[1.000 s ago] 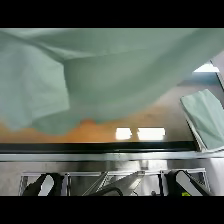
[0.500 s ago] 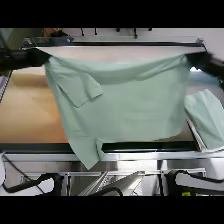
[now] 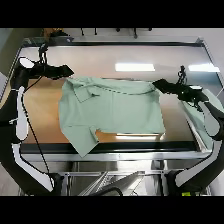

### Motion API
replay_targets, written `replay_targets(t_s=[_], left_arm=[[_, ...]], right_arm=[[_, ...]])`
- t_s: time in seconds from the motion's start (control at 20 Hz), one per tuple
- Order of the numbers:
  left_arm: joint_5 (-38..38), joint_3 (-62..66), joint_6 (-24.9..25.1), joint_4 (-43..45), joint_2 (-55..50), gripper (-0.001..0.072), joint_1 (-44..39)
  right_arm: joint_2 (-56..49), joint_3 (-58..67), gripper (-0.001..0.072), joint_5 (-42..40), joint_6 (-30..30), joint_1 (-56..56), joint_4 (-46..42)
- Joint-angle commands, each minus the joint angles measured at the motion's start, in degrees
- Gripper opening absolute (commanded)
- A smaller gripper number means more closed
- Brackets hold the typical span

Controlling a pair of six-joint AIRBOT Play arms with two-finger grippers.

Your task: Fold the shirts.

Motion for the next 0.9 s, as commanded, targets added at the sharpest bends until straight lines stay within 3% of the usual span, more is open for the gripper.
replay_targets(t_s=[0.0,0.15,0.25,0.45,0.75,0.85], left_arm=[[-14.2,8.0,-7.8,0.5,-1.5,0.0693,5.5],[-23.5,-2.1,-10.7,0.7,4.8,0.0692,12.0],[-26.1,-16.5,-11.0,2.6,10.9,0.0692,15.1],[-19.5,-45.8,-9.8,11.3,22.4,0.0692,18.5],[-7.3,-64.8,-4.2,3.5,26.2,0.0692,18.9],[-6.3,-66.9,-0.8,-1.9,24.4,0.0632,18.0]], right_arm=[[3.0,1.3,0.0440,7.2,-0.3,-5.6,-0.4],[9.0,1.1,0.0432,18.7,3.1,-14.3,-3.2],[12.0,-0.5,0.0431,24.0,5.6,-18.3,-7.2],[17.0,-9.3,0.0430,25.8,5.4,-22.5,-9.7],[18.9,-15.4,0.0430,27.8,5.9,-22.5,-10.6],[18.9,-16.4,0.0430,29.0,7.5,-22.5,-13.0]])
